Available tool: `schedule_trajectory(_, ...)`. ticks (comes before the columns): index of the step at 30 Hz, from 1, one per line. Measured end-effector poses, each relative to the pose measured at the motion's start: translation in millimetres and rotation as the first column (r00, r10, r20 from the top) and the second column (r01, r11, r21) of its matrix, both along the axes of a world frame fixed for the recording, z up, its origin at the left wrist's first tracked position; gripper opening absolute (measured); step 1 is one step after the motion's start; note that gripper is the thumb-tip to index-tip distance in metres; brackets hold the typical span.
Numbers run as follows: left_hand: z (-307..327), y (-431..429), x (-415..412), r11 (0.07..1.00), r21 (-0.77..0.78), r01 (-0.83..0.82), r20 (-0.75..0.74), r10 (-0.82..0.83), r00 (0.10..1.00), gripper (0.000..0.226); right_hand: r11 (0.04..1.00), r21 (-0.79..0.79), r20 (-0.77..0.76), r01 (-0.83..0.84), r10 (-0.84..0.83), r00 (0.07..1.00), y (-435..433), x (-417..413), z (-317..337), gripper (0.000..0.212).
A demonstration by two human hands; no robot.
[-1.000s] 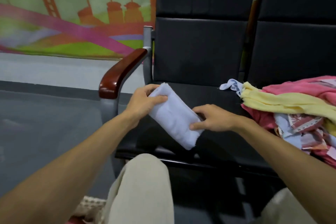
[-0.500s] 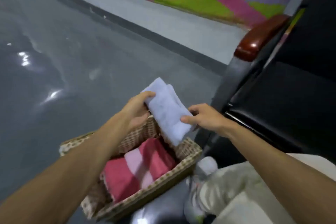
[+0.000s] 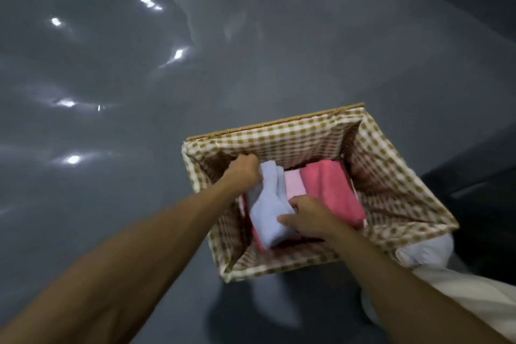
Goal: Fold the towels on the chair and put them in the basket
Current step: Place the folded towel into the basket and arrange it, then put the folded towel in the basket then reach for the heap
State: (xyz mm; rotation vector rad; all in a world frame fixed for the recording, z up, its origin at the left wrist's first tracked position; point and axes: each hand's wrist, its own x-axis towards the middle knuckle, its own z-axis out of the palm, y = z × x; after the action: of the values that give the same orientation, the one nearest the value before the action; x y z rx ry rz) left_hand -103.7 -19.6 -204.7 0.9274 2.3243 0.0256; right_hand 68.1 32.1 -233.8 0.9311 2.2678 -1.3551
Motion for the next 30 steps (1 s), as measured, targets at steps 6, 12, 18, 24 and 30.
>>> schedule_trajectory(6, -8, -6, -5, 0.966, -0.17, 0.195, -0.135, -0.219, 0.966, 0.035, 0.984, -0.038, 0.052, -0.174, 0.176, 0.983, -20, -20, -13, 0.005)
schedule_trajectory(12, 25, 11, 9, 0.92, -0.116, 0.375, -0.012, -0.379, 0.925, 0.028, 0.995, 0.08, 0.096, -0.054, 0.046, 0.994, 21, 23, 29, 0.027)
schedule_trajectory(18, 98, 74, 90, 0.778, 0.293, 0.556, 0.061, -0.595, 0.801, 0.044, 0.925, 0.378, 0.04, 0.036, -0.055, 0.998, 71, 124, 131, 0.026)
schedule_trajectory(24, 198, 144, 227, 0.586, 0.556, 0.589, 0.007, -0.713, 0.701, 0.022, 0.711, 0.603, -0.119, 0.362, -0.368, 0.922, 97, 278, 241, 0.021)
schedule_trajectory(30, 259, 177, 394, 0.346, 0.669, 0.658, -0.043, -0.865, 0.499, 0.015, 0.492, 0.674, -0.18, 0.551, -0.614, 0.768, 76, 449, 304, 0.019)
